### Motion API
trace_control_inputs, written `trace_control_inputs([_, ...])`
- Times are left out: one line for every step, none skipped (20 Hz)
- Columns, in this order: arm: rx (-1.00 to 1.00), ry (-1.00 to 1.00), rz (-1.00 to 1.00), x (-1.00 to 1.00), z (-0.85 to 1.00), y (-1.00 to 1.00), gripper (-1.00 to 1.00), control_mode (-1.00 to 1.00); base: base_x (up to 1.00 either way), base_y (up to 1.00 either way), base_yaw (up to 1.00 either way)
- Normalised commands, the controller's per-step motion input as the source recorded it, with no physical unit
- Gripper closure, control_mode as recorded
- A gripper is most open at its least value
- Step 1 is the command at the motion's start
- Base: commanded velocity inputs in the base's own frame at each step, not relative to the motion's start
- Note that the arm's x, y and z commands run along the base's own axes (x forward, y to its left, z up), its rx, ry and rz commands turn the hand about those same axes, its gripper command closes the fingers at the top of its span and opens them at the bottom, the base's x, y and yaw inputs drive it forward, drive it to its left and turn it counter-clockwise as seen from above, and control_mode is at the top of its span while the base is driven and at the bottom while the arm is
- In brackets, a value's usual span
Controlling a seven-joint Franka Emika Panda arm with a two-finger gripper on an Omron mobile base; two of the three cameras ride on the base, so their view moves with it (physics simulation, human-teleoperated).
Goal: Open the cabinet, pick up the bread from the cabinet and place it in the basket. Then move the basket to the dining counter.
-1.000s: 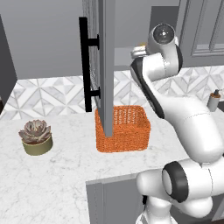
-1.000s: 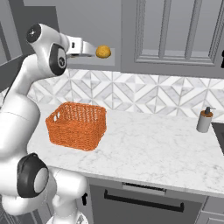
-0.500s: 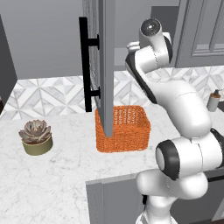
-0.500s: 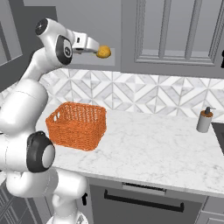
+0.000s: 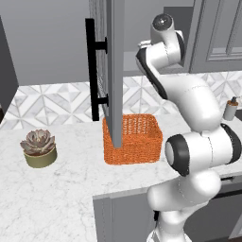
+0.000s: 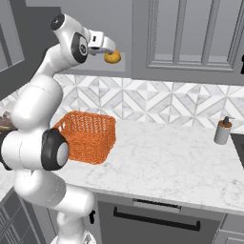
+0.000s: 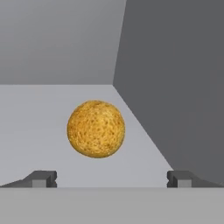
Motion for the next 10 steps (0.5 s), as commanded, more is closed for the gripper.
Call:
trace_control_inputs([0.03,0.00,0.02,0.20,0.00,0.00,-1.00,-1.00,0.00,0.00,0.00])
trace_control_inputs([0.03,0.00,0.02,0.21,0.00,0.00,-1.00,-1.00,0.00,0.00,0.00])
trace_control_inputs([0.03,0.00,0.02,0.21,0.00,0.00,-1.00,-1.00,0.00,0.00,0.00])
trace_control_inputs([0.01,0.01,0.02,0.26,-0.01,0.00,-1.00,-1.00,0.00,0.00,0.00])
trace_control_inputs([0.00,0.03,0.01,0.35,-0.10,0.00,-1.00,-1.00,0.00,0.00,0.00])
trace_control_inputs([0.00,0.04,0.01,0.36,-0.13,0.00,-1.00,-1.00,0.00,0.00,0.00])
trace_control_inputs([0.00,0.05,0.00,0.37,-0.16,0.00,-1.00,-1.00,0.00,0.00,0.00])
trace_control_inputs([0.00,0.07,0.00,0.39,-0.19,0.00,-1.00,-1.00,0.00,0.00,0.00])
trace_control_inputs([0.00,0.07,0.00,0.39,-0.20,0.00,-1.00,-1.00,0.00,0.00,0.00])
trace_control_inputs([0.00,0.06,0.00,0.37,-0.21,0.00,-1.00,-1.00,0.00,0.00,0.00])
